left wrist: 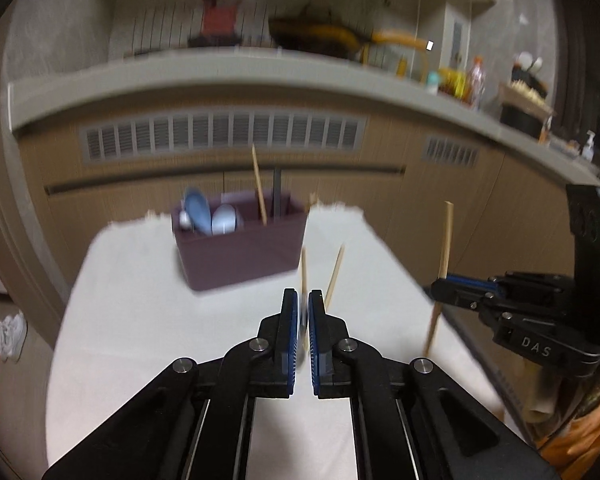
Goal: Organize utensils
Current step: 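Grasp the metal spoon by its handle with the left tool, then carry the metal spoon and chopstick into the purple caddy and open both tools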
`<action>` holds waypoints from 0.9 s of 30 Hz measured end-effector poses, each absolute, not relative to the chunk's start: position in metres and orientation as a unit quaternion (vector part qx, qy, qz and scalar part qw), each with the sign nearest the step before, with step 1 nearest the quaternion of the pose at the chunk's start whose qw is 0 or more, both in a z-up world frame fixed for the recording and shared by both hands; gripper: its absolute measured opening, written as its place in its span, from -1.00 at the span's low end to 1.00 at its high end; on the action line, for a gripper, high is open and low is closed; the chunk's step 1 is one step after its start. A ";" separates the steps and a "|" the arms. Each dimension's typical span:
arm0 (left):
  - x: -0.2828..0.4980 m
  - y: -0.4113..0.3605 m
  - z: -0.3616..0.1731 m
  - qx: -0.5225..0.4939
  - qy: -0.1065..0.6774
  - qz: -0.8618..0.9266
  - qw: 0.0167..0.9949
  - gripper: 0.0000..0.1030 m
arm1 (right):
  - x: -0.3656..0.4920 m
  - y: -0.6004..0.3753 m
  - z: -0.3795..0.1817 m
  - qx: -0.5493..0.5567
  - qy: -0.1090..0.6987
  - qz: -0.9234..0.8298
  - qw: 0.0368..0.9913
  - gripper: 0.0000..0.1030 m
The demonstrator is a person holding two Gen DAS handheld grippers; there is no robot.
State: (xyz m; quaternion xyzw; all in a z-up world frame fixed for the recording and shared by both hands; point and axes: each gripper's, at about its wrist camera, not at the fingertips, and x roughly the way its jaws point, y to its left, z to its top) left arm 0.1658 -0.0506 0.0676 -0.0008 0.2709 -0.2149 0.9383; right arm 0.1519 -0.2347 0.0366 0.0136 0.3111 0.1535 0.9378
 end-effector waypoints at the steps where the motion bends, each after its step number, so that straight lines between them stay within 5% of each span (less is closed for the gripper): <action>1: 0.162 -0.050 0.078 0.001 0.255 -0.215 0.943 -0.90 | 0.151 -0.234 0.043 0.015 0.301 0.153 0.941 -0.88; 8: 0.190 -0.044 0.151 0.014 0.181 -0.194 0.964 -0.93 | 0.173 -0.234 0.133 0.014 0.204 0.130 0.970 -0.88; 11: 0.208 -0.037 0.156 0.011 0.207 -0.212 0.955 -0.92 | 0.191 -0.239 0.157 0.018 0.188 0.116 0.975 -0.88; 17: 0.232 -0.048 0.073 0.040 0.337 -0.211 0.917 -0.80 | 0.202 -0.249 0.145 0.019 0.209 0.103 0.972 -0.88; 22: 0.245 -0.068 -0.015 0.034 0.447 -0.227 0.864 -0.04 | 0.200 -0.251 0.115 0.014 0.246 0.106 0.963 -0.88; 27: 0.254 -0.081 -0.052 0.052 0.464 -0.201 0.861 -0.04 | 0.192 -0.244 0.093 -0.001 0.267 0.120 0.956 -0.88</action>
